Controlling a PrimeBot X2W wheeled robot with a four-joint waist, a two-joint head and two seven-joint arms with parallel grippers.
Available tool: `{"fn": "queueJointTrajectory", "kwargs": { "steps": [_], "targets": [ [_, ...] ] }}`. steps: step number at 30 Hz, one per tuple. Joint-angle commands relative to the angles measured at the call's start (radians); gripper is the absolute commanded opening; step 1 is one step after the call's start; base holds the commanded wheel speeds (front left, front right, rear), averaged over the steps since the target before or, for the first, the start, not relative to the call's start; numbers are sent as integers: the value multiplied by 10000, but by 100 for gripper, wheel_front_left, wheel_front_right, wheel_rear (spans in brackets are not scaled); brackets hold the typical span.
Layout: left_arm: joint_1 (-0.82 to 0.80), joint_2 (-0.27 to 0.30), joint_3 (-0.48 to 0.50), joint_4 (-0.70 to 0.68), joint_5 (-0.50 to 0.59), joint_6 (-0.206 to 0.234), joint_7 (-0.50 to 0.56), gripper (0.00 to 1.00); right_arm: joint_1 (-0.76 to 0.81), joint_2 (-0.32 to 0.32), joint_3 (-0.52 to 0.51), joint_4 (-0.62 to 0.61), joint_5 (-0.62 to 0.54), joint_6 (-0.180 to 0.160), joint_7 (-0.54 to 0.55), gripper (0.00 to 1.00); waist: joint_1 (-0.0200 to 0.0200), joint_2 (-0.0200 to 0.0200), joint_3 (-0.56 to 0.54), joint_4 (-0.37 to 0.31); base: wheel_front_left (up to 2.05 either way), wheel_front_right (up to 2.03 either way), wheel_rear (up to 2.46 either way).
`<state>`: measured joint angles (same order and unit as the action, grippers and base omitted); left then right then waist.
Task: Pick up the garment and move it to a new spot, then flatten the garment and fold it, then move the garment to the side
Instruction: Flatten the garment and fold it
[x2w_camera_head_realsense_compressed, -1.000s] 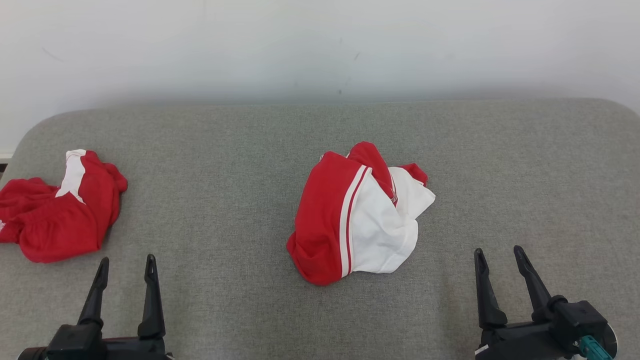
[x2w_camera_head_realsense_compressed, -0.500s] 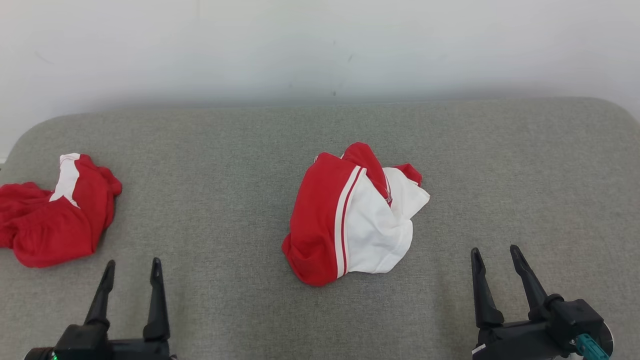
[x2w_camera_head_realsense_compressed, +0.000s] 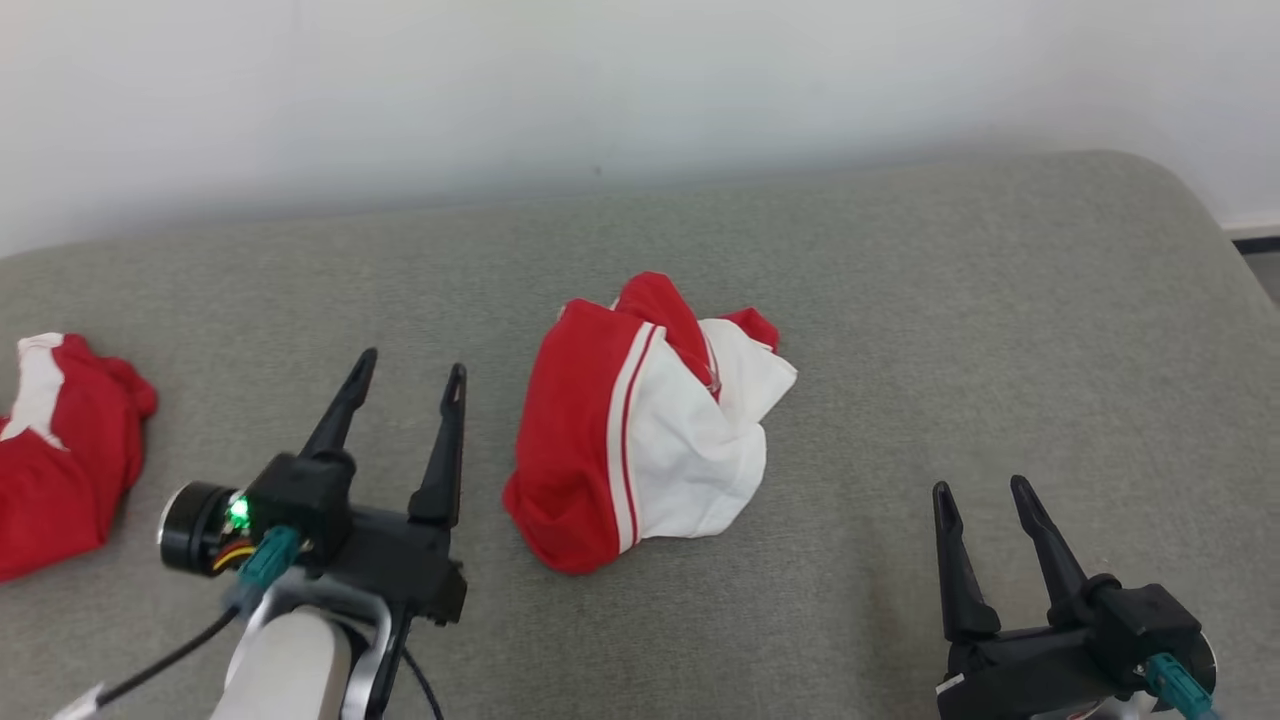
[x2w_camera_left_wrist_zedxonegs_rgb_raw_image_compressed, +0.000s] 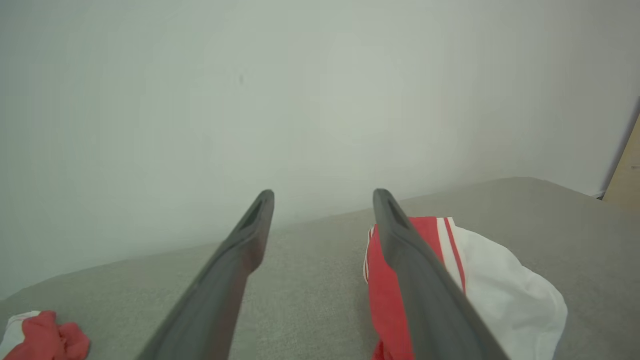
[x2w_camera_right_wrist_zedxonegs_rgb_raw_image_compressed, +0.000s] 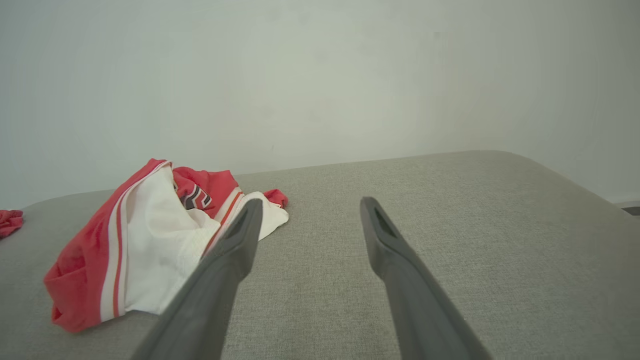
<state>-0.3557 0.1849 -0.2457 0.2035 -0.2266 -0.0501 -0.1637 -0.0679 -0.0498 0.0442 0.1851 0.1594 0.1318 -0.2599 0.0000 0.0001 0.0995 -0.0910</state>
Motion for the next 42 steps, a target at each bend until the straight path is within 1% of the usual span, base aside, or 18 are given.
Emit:
{"fn": "queueJointTrajectory", "kwargs": {
  "steps": [1,8,19,24,26,27,28,29,34,38,42],
  "targets": [
    [-311,-35,-109,228,86,-79,127,100,-93,-12,-58,28,47,-22,-45,100,0,-1,269,-442,0,0,0],
    [-1067,-114,-607,951,138,-327,707,100,-187,-10,-156,95,130,-22,-57,100,0,-1,498,-910,0,0,0],
    [-1902,-139,-1541,1720,143,-613,2301,100,-320,-10,-167,-30,442,-22,-64,100,0,-1,829,-1491,0,0,0],
    [-2059,61,-1683,2067,175,-549,3236,100,-403,-10,-155,-30,570,-22,-65,100,0,-1,969,-1777,0,0,0],
    [-2092,131,-1681,2112,184,-504,3362,100,-413,-10,-147,-37,633,-22,-51,100,0,-1,992,-1893,0,0,0],
    [-2107,170,-1669,2160,187,-461,3401,78,-410,-9,-144,-45,631,-22,-47,100,0,-1,1000,-1937,0,0,0],
    [-2087,225,-1688,2228,201,-475,3504,23,-397,-10,-142,-56,643,-22,-47,100,0,-1,1005,-1974,0,0,0],
    [-2090,234,-1681,2238,167,-475,3513,0,-378,-10,-148,-70,652,-22,-47,100,0,-1,1009,-1995,0,0,0],
    [-2152,232,-1622,2145,53,-405,3220,0,-268,-7,-302,-103,637,-22,-47,100,0,-1,954,-1871,0,0,0],
    [-2066,20,-1586,1790,-121,-370,2758,0,-157,-12,-427,-124,511,-22,-46,100,0,-1,746,-1448,0,0,0],
    [-1601,-89,-1386,1194,-431,-226,2184,0,-42,-13,-455,-160,415,-22,-46,100,0,-1,531,-881,0,0,0]
  ]
}}
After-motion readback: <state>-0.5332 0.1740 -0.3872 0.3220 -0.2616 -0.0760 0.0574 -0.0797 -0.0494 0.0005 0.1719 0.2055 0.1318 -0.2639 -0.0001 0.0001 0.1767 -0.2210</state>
